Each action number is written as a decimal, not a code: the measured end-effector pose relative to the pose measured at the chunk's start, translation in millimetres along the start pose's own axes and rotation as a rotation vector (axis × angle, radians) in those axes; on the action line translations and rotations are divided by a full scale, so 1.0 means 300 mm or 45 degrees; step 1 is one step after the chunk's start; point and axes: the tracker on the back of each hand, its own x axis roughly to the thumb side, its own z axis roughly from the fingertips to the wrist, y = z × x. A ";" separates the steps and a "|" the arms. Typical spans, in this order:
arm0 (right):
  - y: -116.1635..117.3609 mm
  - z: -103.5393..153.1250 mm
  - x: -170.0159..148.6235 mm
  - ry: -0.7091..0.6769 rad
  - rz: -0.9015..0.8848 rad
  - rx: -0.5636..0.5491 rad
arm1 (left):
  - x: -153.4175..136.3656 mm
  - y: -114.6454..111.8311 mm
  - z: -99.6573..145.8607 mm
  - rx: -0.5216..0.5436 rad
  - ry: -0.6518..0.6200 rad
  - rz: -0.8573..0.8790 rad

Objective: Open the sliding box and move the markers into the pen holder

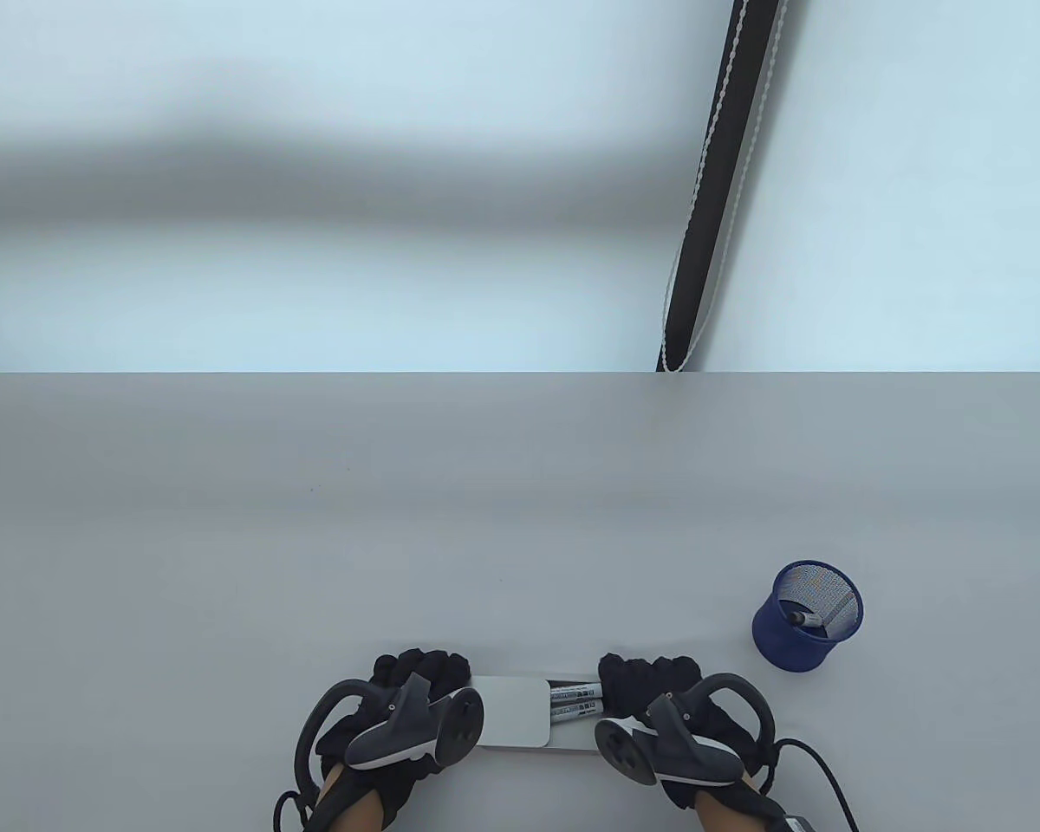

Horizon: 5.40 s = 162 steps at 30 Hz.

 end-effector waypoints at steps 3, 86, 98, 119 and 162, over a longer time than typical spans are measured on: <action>0.000 0.006 -0.017 0.032 -0.083 -0.002 | 0.001 0.000 0.000 -0.001 -0.001 0.000; -0.205 0.311 -0.433 1.016 -0.513 -0.945 | 0.001 -0.003 0.002 -0.012 -0.008 0.014; -0.089 0.290 -0.445 1.173 -0.561 -0.733 | 0.003 -0.002 0.002 -0.009 -0.010 0.007; -0.090 0.277 -0.426 1.171 -0.546 -0.678 | 0.008 0.000 0.002 -0.010 -0.010 -0.001; -0.013 -0.013 0.026 0.061 -0.082 0.189 | 0.005 0.000 0.002 -0.008 -0.015 0.008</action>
